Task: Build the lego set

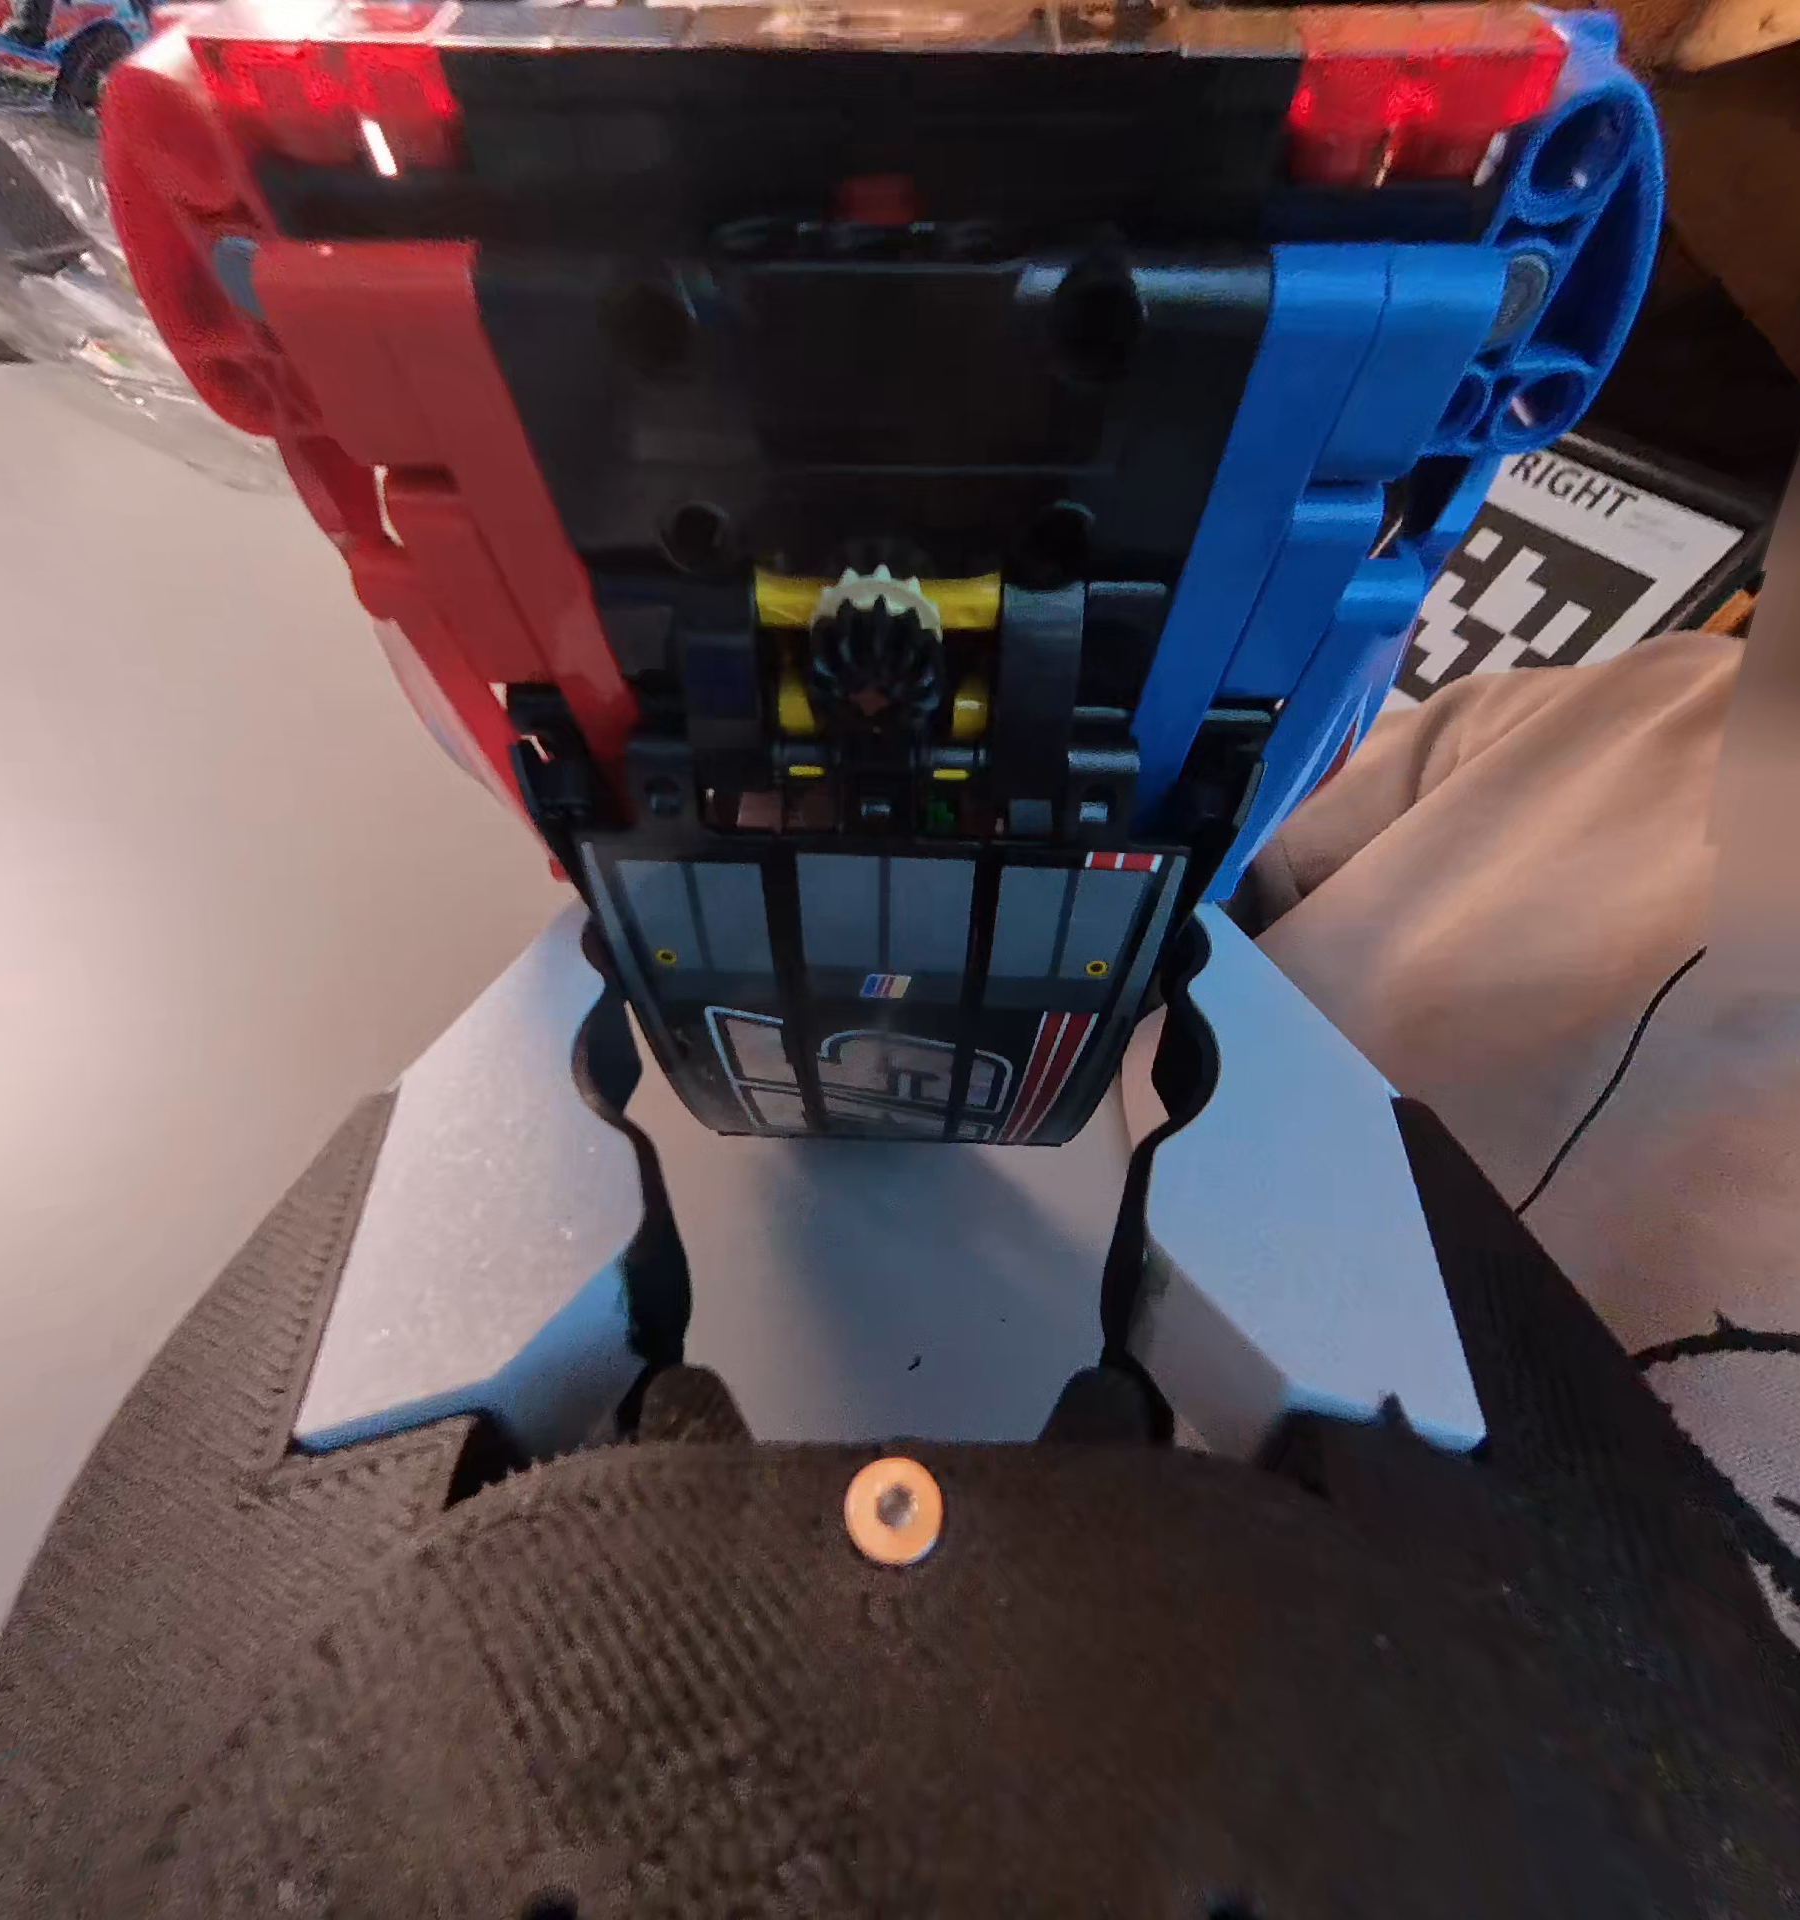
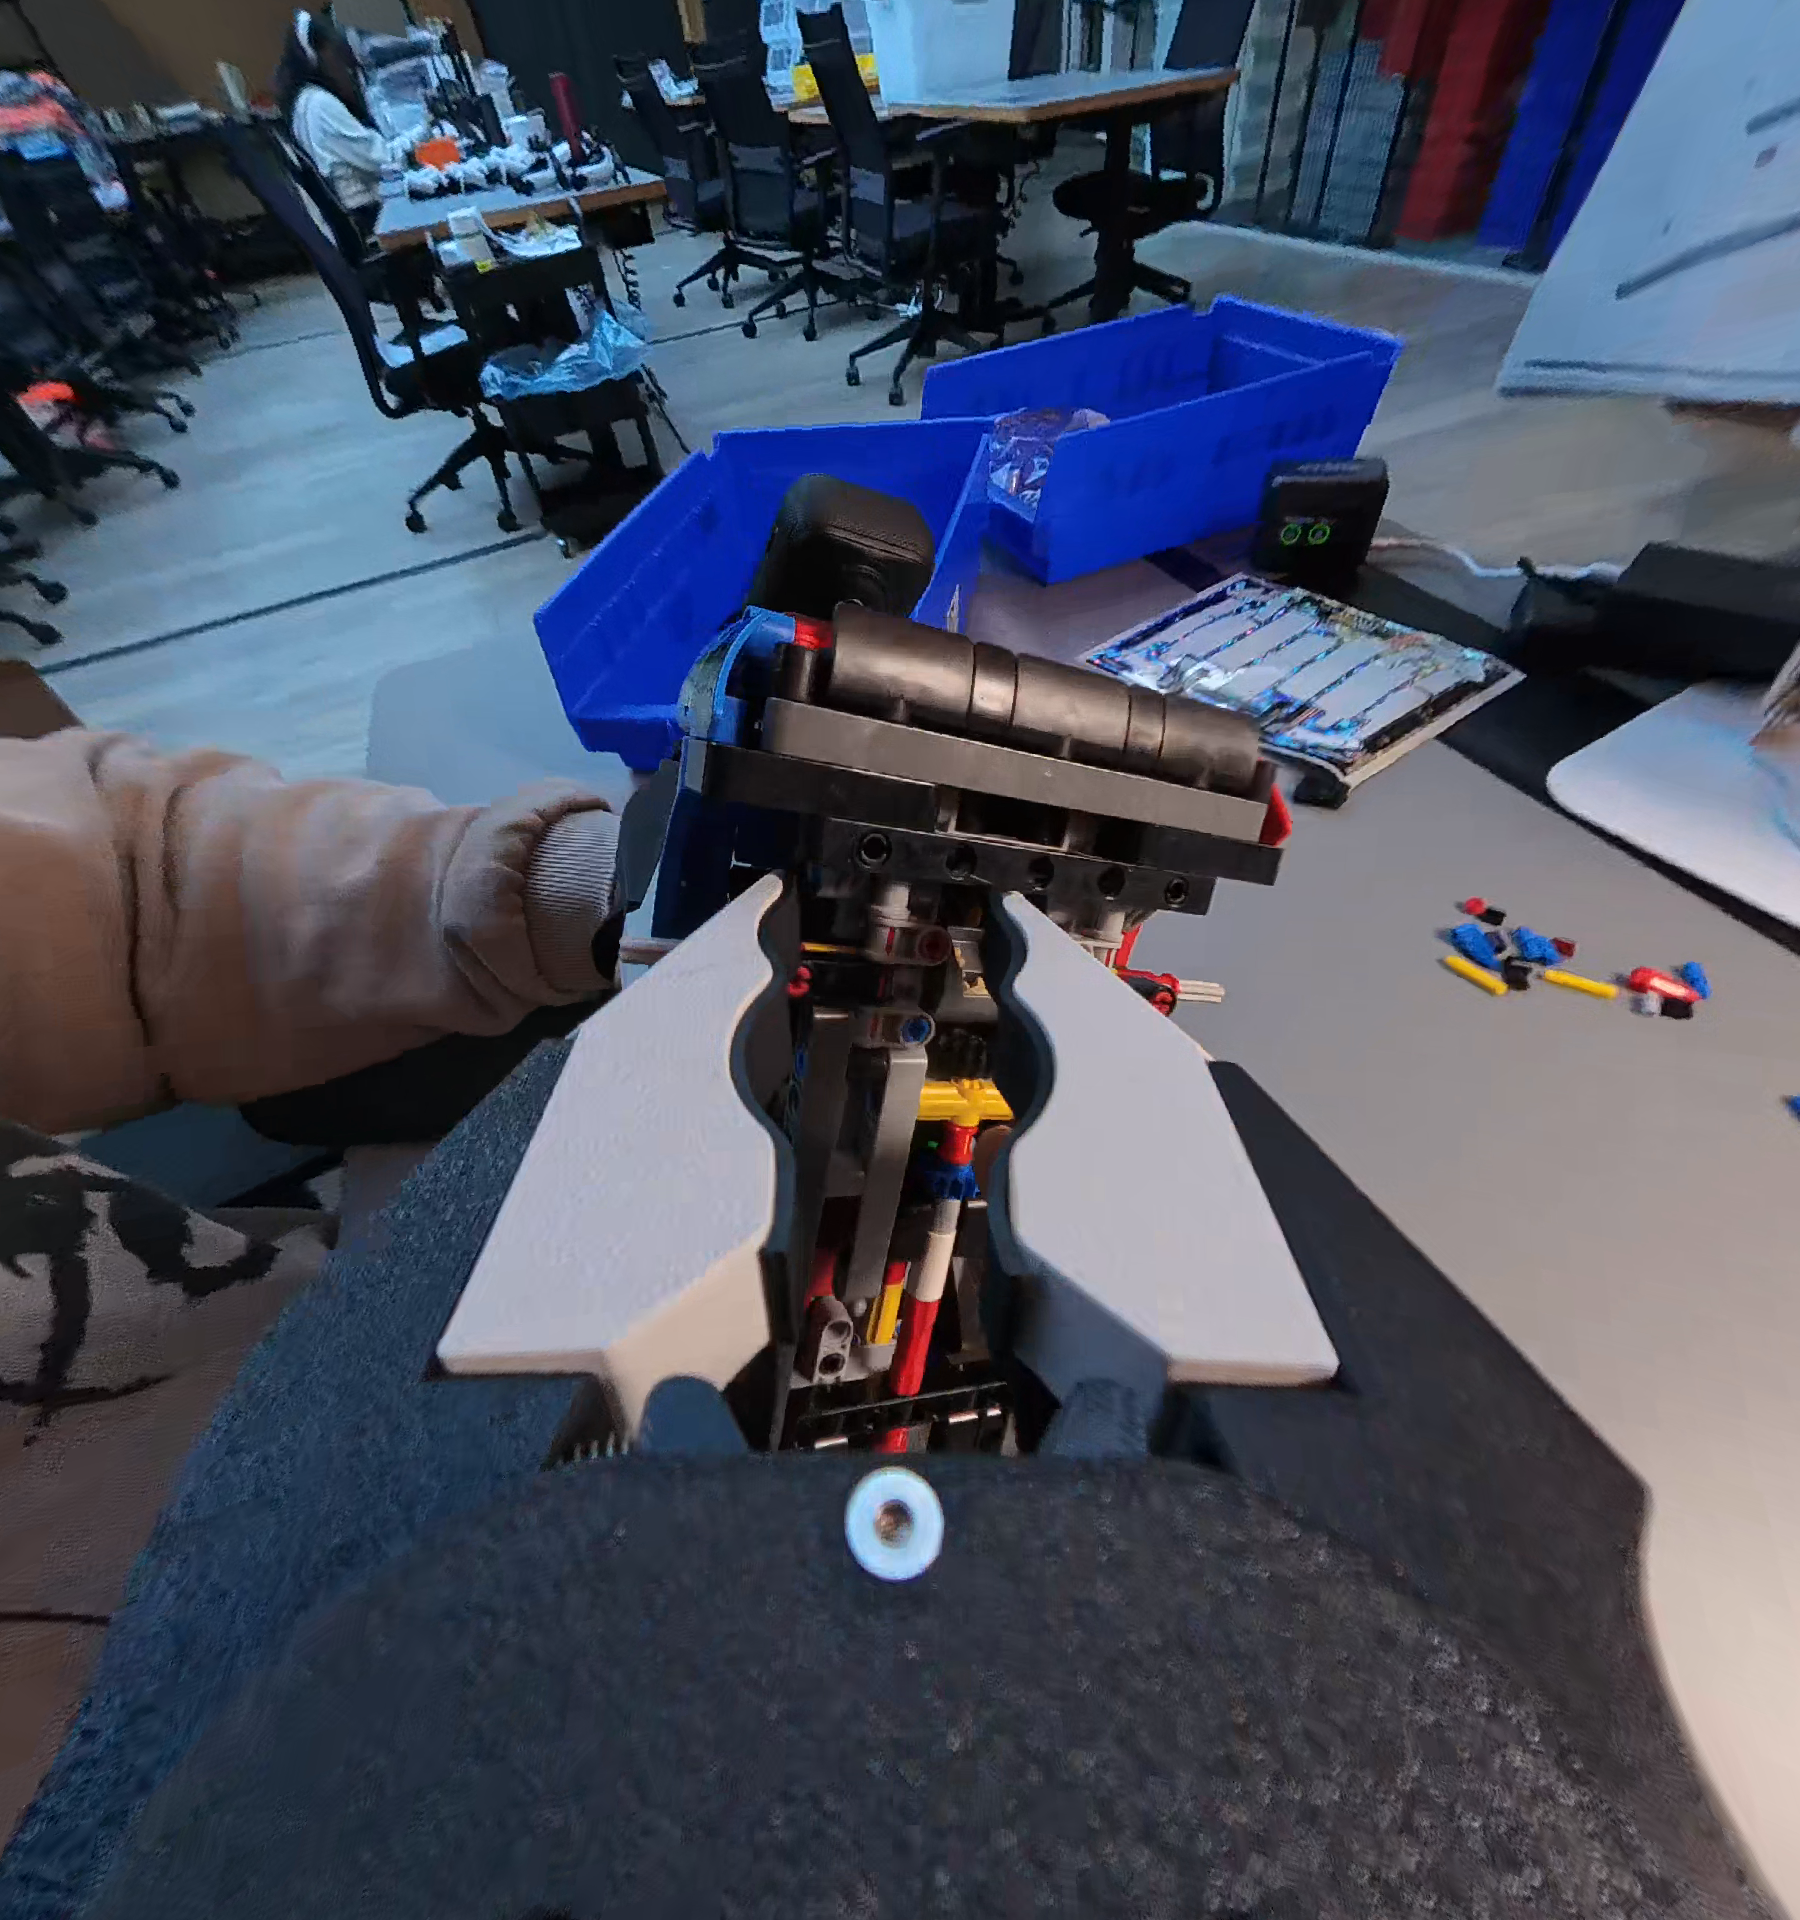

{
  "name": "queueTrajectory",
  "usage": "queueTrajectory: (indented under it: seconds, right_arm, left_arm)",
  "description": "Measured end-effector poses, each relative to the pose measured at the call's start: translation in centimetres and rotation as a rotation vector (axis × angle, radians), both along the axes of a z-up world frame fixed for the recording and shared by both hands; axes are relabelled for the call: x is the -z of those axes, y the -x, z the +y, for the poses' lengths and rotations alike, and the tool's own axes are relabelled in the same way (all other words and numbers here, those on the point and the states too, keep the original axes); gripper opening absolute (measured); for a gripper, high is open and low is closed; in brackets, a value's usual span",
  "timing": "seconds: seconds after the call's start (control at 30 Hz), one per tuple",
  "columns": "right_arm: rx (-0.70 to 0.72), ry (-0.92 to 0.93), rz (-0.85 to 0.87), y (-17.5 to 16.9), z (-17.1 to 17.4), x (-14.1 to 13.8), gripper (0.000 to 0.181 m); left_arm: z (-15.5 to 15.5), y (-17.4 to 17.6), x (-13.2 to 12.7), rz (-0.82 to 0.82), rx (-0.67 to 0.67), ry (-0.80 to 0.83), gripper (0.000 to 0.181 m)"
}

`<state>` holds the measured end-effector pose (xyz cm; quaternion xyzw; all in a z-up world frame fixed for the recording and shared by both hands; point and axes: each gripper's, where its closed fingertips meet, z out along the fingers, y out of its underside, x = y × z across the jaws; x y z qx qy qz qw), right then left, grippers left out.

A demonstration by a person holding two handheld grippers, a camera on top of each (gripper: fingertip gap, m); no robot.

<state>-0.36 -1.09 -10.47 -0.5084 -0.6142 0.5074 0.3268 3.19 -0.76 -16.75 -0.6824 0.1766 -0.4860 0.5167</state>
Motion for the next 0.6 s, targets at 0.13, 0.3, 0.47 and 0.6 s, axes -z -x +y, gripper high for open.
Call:
queueTrajectory:
  seconds: [0.13, 0.3, 0.47, 0.6]
  right_arm:
    - [-0.024, 0.205, -0.074, 0.4, 1.8, 0.1, 0.033]
    - [-0.065, 0.291, -0.139, 0.9, 2.5, 0.4, 0.034]
    - [-0.153, 0.494, -0.145, 0.9, 2.5, -0.6, 0.033]
    - [-0.173, 0.515, -0.15, 0.8, 2.9, -0.9, 0.033]
  left_arm:
    - [0.9, 0.1, -0.3, -0.142, 0.013, 0.113, 0.101]
    - [1.2, 0.0, -0.4, -0.267, 0.038, 0.199, 0.101]
    - [1.2, -0.4, -1.7, -0.423, 0.07, 0.264, 0.101]
    - [1.1, -0.5, -2.3, -0.515, 0.09, 0.303, 0.1]
